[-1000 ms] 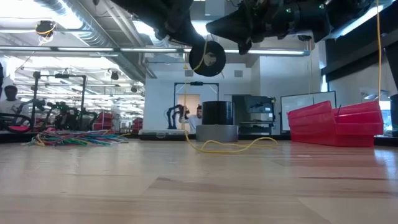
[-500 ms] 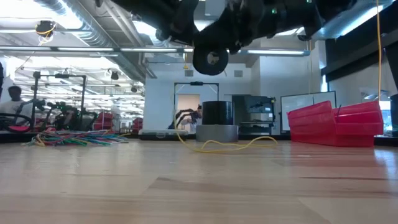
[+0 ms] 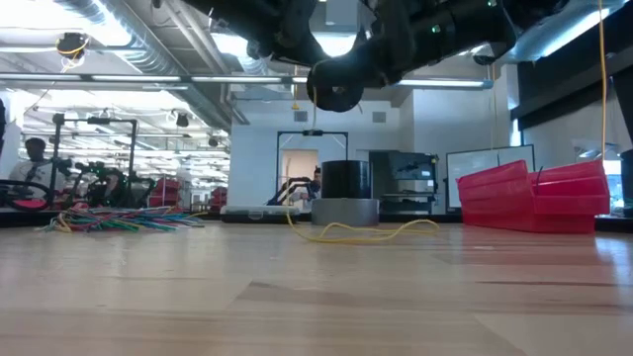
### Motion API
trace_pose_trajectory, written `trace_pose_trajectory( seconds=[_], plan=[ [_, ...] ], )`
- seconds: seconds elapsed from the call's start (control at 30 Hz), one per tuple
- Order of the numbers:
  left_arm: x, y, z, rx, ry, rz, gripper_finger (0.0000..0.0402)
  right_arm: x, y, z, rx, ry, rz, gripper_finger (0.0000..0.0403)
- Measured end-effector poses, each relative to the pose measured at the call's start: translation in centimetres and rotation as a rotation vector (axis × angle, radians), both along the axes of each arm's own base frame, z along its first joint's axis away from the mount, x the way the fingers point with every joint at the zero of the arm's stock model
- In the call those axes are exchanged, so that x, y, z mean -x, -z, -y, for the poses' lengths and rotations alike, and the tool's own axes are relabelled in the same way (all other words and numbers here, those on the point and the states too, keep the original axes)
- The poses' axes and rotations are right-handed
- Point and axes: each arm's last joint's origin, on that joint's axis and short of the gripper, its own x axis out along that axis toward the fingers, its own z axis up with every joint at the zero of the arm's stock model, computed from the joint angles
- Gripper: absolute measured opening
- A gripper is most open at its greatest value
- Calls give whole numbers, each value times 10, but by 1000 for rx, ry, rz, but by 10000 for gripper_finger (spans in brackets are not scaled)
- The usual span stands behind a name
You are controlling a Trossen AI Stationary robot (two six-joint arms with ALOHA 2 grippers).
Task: Coil cords
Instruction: Coil the yellow wire into the black spool
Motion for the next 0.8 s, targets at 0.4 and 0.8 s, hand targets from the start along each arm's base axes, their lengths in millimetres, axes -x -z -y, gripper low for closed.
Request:
trace_pose_trajectory(
  seconds=[0.4,0.8],
  plan=[
    [1,-7,7,1,19,23,0,2,3,4,47,137,-30,4],
    [1,-8,13,0,43,31,0,1,1,1,-12,135,7,4]
  ],
)
